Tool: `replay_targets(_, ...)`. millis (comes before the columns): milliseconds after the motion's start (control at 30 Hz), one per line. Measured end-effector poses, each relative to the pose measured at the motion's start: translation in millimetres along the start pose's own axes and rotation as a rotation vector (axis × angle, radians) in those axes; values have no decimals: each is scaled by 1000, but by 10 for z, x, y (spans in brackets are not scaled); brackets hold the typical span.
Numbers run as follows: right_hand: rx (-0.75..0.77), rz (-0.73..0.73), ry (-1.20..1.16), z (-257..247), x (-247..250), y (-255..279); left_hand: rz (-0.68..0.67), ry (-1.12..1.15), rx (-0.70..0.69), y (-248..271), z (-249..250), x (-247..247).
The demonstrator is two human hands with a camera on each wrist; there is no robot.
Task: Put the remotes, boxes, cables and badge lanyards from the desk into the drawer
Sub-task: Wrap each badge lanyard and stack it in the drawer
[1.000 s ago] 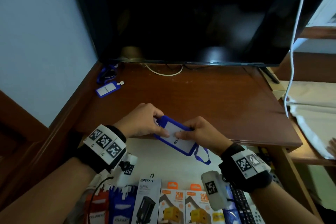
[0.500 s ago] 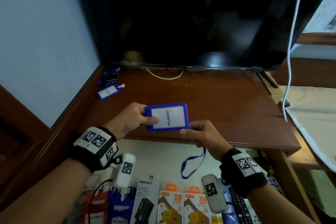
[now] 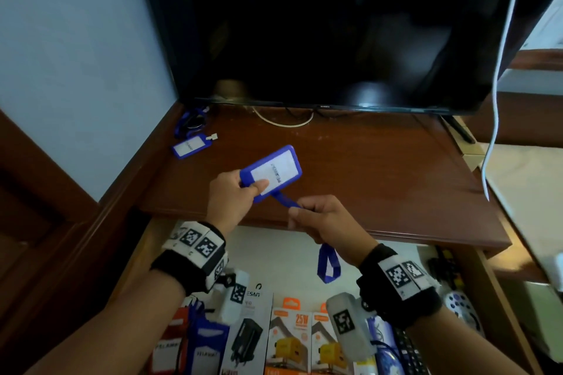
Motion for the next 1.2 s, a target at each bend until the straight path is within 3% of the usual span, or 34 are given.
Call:
replay_targets(67,35,-14,9,-126,-25,3,-77,-138,-90,77,62,-81)
replay_targets(167,70,27,47,-263,47,-22,-314,-298,-195,265,170,-273)
replay_targets(333,15,123,243,-275,282,-62,-570,-368,-302,439,210,-395)
replay_targets(467,-82,88,372,-185,395,-53,-714,-284,-287,477,189,-350)
replay_targets(567,-122,46,209,-15,407,0,-781,-9,-218,468,183,-275)
replay_targets(667,-116,57,27,186,362,25,-720,320,-145,394,177,-181)
replay_targets(800,-165,88,-217,471,236,-39,-555,470,-49,329,159,-200)
replay_targets(900,-189,89,-273,617,148,-81,-349,562,54,260,96,-196)
replay_targets(1033,-216,89,-182,721,25,-105,-106,568,181,226,-23,-173)
replay_targets(1200,-218,-35,100,599,-167,-132,-10,270,166,210,-278,-185)
Point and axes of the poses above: each hand's wrist, its own y-axis away from the middle knuckle, its own x-axis out of the back of the hand, z = x × y, the point moved 6 cm from there along -y, towards the middle knuckle, and after that the axes turned 12 degrees about -y, right-handed, at the moved point
